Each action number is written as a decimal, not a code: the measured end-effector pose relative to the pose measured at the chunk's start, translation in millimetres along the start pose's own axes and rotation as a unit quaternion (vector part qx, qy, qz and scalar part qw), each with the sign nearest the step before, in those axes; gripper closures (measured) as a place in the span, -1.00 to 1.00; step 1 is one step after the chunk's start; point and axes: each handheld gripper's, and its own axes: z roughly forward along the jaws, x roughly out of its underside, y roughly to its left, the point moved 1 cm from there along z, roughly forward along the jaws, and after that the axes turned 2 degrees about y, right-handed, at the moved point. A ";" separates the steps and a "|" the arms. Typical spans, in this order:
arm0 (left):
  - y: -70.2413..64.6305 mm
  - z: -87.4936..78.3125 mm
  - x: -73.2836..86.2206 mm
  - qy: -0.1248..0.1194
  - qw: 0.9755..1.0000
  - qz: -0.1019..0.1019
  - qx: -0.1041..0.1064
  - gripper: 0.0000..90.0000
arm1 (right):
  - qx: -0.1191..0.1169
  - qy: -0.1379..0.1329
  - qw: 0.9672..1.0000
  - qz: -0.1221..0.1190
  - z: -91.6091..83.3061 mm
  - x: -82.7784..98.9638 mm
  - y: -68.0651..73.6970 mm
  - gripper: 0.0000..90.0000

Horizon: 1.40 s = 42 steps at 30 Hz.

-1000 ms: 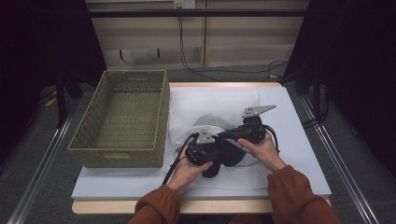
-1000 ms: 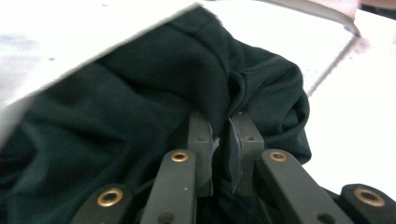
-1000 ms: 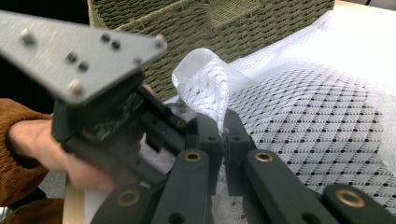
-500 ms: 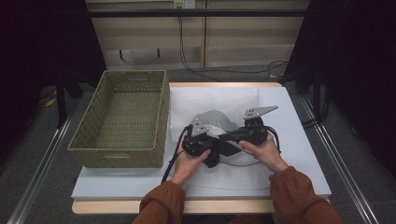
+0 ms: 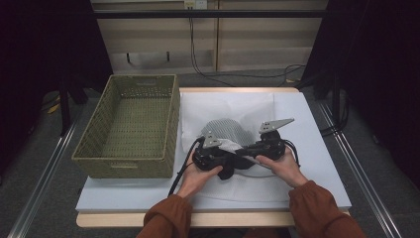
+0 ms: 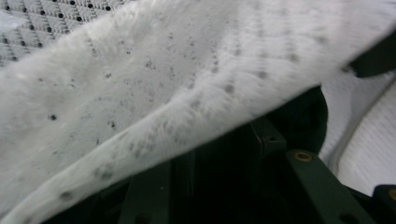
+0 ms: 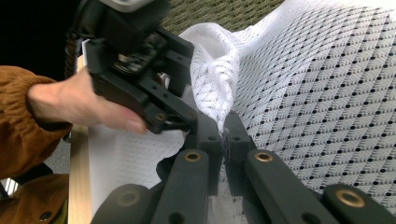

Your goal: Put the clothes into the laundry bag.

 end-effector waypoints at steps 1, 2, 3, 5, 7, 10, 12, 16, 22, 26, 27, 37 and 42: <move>0.0 0.0 0.0 0.000 1.000 0.000 0.000 0.46 | 0.000 0.000 1.000 0.000 0.0 0.0 0.0 0.97; -0.5 -6.7 2.3 -0.005 1.000 -0.005 0.009 0.42 | 0.002 0.002 1.000 0.000 0.8 0.3 -0.1 0.97; -1.1 -9.8 3.4 0.000 1.000 0.003 0.010 0.39 | 0.001 0.002 1.000 0.001 1.3 0.5 -0.2 0.97; -2.8 -14.5 5.3 0.009 1.000 0.012 0.020 0.31 | 0.003 0.004 1.000 0.001 2.1 1.2 -0.6 0.97; -4.8 -19.3 5.8 0.012 0.999 0.016 0.025 0.21 | 0.002 0.005 1.000 0.002 2.4 1.4 -0.7 0.97; -7.2 -24.9 7.6 0.020 0.999 0.030 0.034 0.13 | 0.003 0.003 1.000 0.003 2.0 1.6 -0.9 0.97; -8.2 -28.9 11.4 0.024 0.998 0.037 0.052 0.13 | 0.004 0.003 1.000 0.003 1.8 2.1 -1.5 0.97; -5.6 -20.0 19.1 0.056 0.996 0.035 0.057 -0.13 | 0.004 0.003 1.000 0.004 2.7 2.6 -1.4 0.97; -6.9 -8.2 21.3 0.064 0.994 0.037 0.077 -0.19 | 0.004 0.003 1.000 0.002 2.2 2.4 -1.5 0.97; -10.5 -5.8 21.1 0.065 0.993 0.036 0.096 -0.27 | 0.004 0.004 1.000 0.000 2.4 2.3 -1.1 0.97; -11.4 -5.5 20.9 0.066 0.992 0.038 0.099 -0.31 | 0.004 0.004 1.000 0.000 2.5 2.2 -1.1 0.97; -16.6 -1.4 15.3 0.078 0.992 0.063 0.082 0.33 | 0.003 0.005 1.000 -0.002 1.8 1.0 0.6 0.97; -11.3 2.2 8.7 0.062 0.994 0.044 0.076 0.79 | 0.002 0.002 1.000 -0.002 0.6 -0.2 1.5 0.97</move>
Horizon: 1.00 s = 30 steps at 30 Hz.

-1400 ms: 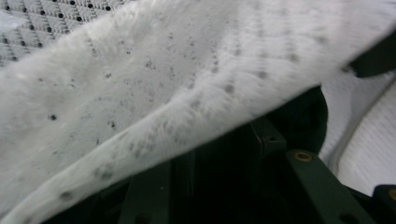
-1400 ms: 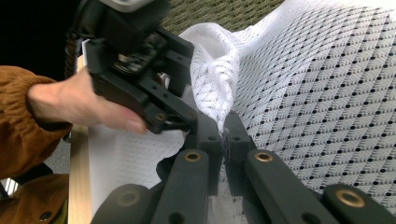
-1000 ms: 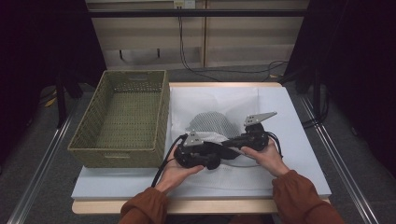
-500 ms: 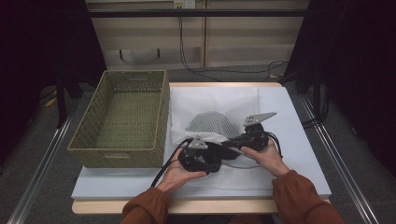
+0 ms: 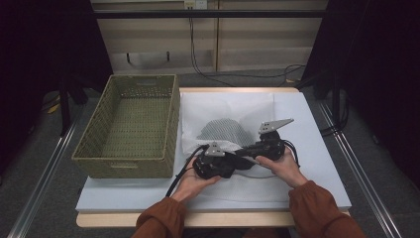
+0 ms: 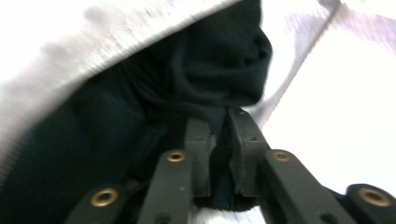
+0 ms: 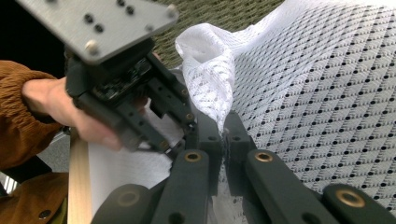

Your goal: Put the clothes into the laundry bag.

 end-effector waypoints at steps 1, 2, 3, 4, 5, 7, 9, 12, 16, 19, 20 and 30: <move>0.4 0.8 -1.8 -0.006 1.000 -0.001 -0.011 0.82 | -0.001 -0.001 1.000 -0.001 -0.2 -0.3 0.4 0.97; 0.8 1.0 -3.6 -0.003 1.000 0.004 -0.022 0.84 | -0.002 -0.001 1.000 0.000 -0.4 -0.6 1.3 0.97; 1.3 3.5 -5.5 -0.003 1.000 0.004 -0.027 0.84 | -0.002 -0.001 1.000 -0.002 -0.4 -0.8 1.7 0.97; 1.3 3.5 -5.5 -0.003 1.000 0.004 -0.027 0.84 | -0.002 -0.001 1.000 -0.002 -0.4 -0.8 1.7 0.97; 1.8 6.8 -7.3 -0.007 1.000 0.004 -0.031 0.85 | -0.006 0.000 1.000 -0.005 0.0 -1.2 3.4 0.97; 2.9 13.2 -12.4 -0.006 0.999 -0.001 -0.045 0.85 | -0.009 0.001 1.000 -0.006 0.1 -1.2 4.8 0.97; 4.7 15.4 -15.3 -0.012 0.999 -0.008 -0.047 0.86 | -0.010 0.003 1.000 -0.008 -0.3 -0.7 6.4 0.97; 7.4 17.6 -19.1 -0.026 0.998 -0.020 -0.056 0.86 | -0.013 0.002 1.000 -0.010 -1.6 0.2 7.8 0.97; 8.5 19.5 -24.8 -0.050 0.996 -0.027 -0.065 0.86 | -0.012 0.001 1.000 -0.011 -4.2 0.6 8.5 0.97; 10.1 20.8 -27.8 -0.060 0.995 -0.027 -0.072 0.86 | -0.014 0.001 1.000 -0.011 -5.8 1.1 8.1 0.97; 12.6 23.7 -28.0 -0.059 0.995 -0.032 -0.075 0.86 | -0.012 0.001 1.000 -0.010 -7.2 2.5 7.0 0.97; 11.6 31.2 -21.4 -0.026 0.997 -0.025 -0.067 0.52 | -0.010 0.017 1.000 0.004 -4.4 12.9 -0.1 0.97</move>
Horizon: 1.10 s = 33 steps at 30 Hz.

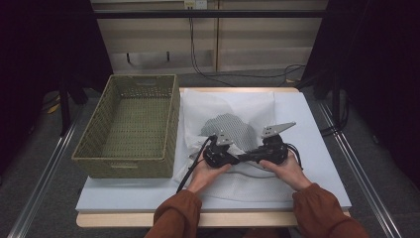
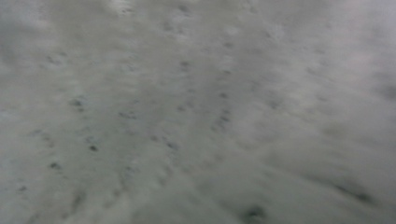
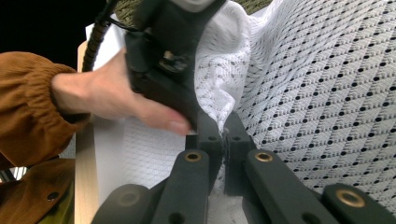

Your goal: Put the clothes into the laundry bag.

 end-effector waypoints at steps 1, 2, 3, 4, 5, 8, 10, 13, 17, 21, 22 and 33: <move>-0.6 -1.9 0.9 0.000 1.000 0.002 0.003 0.49 | 0.001 -0.001 1.000 -0.001 -0.1 0.2 -0.4 0.97; -1.9 -3.9 2.0 0.000 1.000 -0.001 0.008 0.44 | 0.001 -0.002 1.000 -0.001 -0.1 0.2 -0.8 0.97; -3.4 -7.2 2.5 0.005 1.000 0.004 0.010 0.38 | 0.001 -0.002 1.000 0.000 -0.2 0.2 -1.2 0.97; -5.0 -9.8 3.8 0.007 1.000 0.006 0.014 0.33 | 0.002 -0.002 1.000 0.000 -0.2 0.2 -1.5 0.97; -6.7 -12.1 5.1 0.007 1.000 0.007 0.019 0.30 | 0.004 -0.002 1.000 0.001 -0.3 0.3 -1.7 0.97; -9.9 -22.0 8.1 0.016 0.999 0.024 0.029 0.14 | 0.005 -0.002 1.000 0.001 -0.6 0.3 -2.0 0.97; -10.8 -27.5 9.5 0.018 0.999 0.030 0.032 0.05 | 0.005 -0.002 1.000 -0.001 0.2 0.4 -2.4 0.97; -10.3 -29.6 13.6 0.021 0.998 0.034 0.039 -0.05 | 0.005 0.000 1.000 0.000 1.5 0.3 -1.8 0.97; -8.1 -22.5 18.8 0.029 0.998 0.031 0.040 -0.05 | 0.006 0.000 1.000 0.001 1.8 0.4 -2.3 0.97; -9.7 -17.4 14.1 0.039 0.998 0.048 0.030 0.41 | 0.003 0.001 1.000 0.000 2.8 0.2 -1.4 0.97; -11.3 -16.0 12.0 0.038 0.998 0.049 0.032 0.49 | 0.002 0.001 1.000 -0.002 2.9 0.1 -1.2 0.97; -9.6 5.1 -0.3 -0.004 1.000 -0.006 -0.004 0.91 | 0.000 -0.003 1.000 -0.003 -3.6 0.9 3.2 0.97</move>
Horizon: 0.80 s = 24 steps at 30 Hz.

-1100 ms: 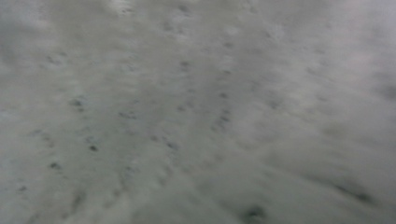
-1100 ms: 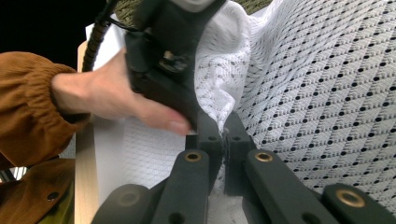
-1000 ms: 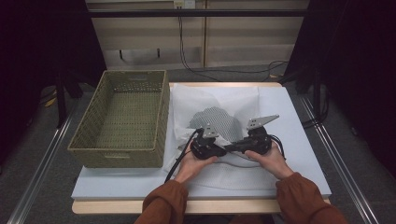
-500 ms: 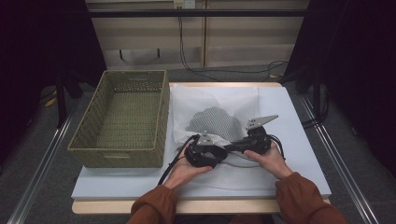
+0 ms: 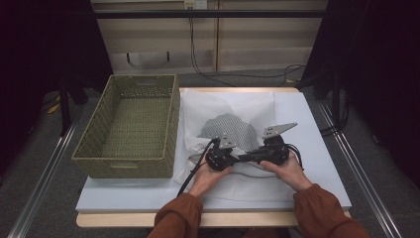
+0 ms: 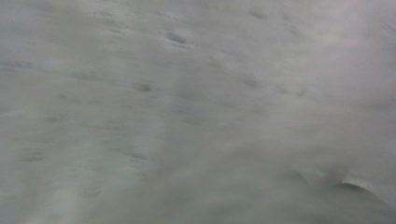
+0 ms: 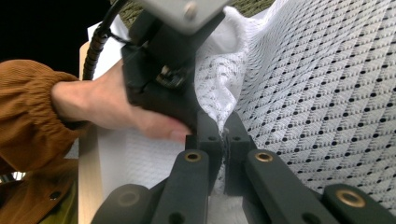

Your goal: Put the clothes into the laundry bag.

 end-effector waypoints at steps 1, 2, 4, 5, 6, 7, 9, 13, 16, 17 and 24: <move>0.9 1.1 -1.2 -0.006 1.000 -0.004 -0.001 0.91 | 0.000 0.000 1.000 0.001 -0.9 1.5 -0.1 0.97; 1.2 2.6 -2.0 -0.012 1.000 -0.010 -0.003 0.91 | -0.001 0.002 1.000 0.002 -1.3 3.1 -0.2 0.97; 1.0 3.9 -2.5 -0.009 1.000 -0.010 -0.006 0.88 | -0.001 0.005 1.000 0.002 -1.2 4.7 -0.6 0.97; 0.5 4.1 -2.7 -0.002 1.000 -0.005 -0.007 0.84 | 0.001 0.006 1.000 0.002 -0.8 6.2 -0.9 0.97; -0.9 4.0 -2.0 0.008 1.000 0.001 -0.004 0.80 | 0.003 0.010 1.000 0.004 0.1 8.2 -0.8 0.97; -1.1 3.0 -1.3 0.013 1.000 0.003 -0.001 0.75 | 0.002 0.011 1.000 0.003 0.2 8.5 -1.3 0.97; -1.1 0.4 1.2 0.011 1.000 0.001 0.008 0.66 | 0.001 0.010 1.000 0.005 0.7 8.6 -2.8 0.97; -2.9 -6.5 5.2 0.015 1.000 0.006 0.012 0.61 | 0.002 0.011 1.000 0.008 2.2 9.9 -4.9 0.97; -4.0 -17.6 8.9 0.016 1.000 0.012 0.022 0.53 | 0.005 0.013 1.000 0.010 3.1 10.4 -6.9 0.97; -4.4 -25.2 10.7 0.019 0.999 0.022 0.023 0.47 | 0.006 0.012 1.000 0.010 3.5 10.3 -7.4 0.97; -2.8 -51.8 21.0 0.017 0.999 0.029 0.020 0.35 | 0.007 0.014 1.000 0.010 6.8 9.7 -7.0 0.97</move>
